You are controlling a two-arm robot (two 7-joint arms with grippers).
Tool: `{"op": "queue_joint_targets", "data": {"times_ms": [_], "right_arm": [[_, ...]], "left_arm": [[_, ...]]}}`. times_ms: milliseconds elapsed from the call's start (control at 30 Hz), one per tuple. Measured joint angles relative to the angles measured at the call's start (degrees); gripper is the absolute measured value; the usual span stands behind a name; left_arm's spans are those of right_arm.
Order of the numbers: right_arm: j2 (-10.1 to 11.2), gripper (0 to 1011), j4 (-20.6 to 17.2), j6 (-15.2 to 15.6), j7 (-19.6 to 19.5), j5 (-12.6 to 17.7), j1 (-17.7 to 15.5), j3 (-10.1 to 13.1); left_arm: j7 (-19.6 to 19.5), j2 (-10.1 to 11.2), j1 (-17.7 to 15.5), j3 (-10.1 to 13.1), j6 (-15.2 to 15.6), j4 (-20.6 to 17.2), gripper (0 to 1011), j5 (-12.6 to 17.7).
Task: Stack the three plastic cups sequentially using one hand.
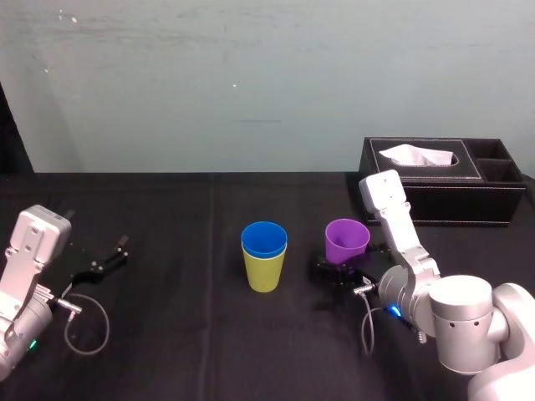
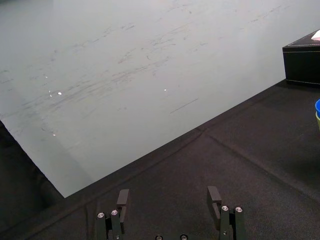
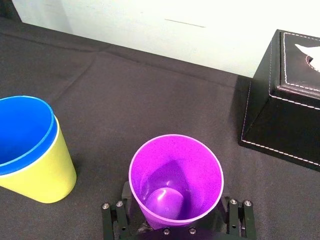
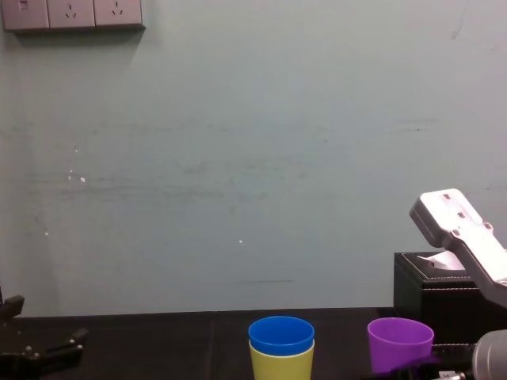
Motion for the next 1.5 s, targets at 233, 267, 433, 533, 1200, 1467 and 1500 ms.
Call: {"op": "queue_joint_targets", "data": {"times_ms": [233, 267, 433, 533, 1200, 1467, 1500], "right_arm": [[0.03, 970, -0.05, 0.01, -0.03, 0.01, -0.01, -0.04], [0.04, 933, -0.06, 0.01, -0.04, 0.01, -0.02, -0.05], [0.07, 804, -0.1, 0.03, -0.05, 0.01, -0.04, -0.08], [0.07, 741, -0.11, 0.04, -0.05, 0.02, -0.06, -0.09], [1.08, 705, -3.59, -1.04, 0.72, -0.71, -1.36, -0.96], [2.69, 704, -8.79, 1.93, 3.85, -0.5, -0.98, -1.65], [2.87, 704, -9.3, 2.41, 4.19, -0.48, -0.82, -1.83]], "left_arm": [[0.0, 0.0, 0.0, 0.0, 0.0, 0.0, 1000, 0.0], [0.0, 0.0, 0.0, 0.0, 0.0, 0.0, 1000, 0.0], [0.0, 0.0, 0.0, 0.0, 0.0, 0.0, 1000, 0.0], [0.0, 0.0, 0.0, 0.0, 0.0, 0.0, 1000, 0.0], [0.0, 0.0, 0.0, 0.0, 0.0, 0.0, 1000, 0.0], [0.0, 0.0, 0.0, 0.0, 0.0, 0.0, 1000, 0.0], [0.0, 0.0, 0.0, 0.0, 0.0, 0.0, 1000, 0.0]]}}
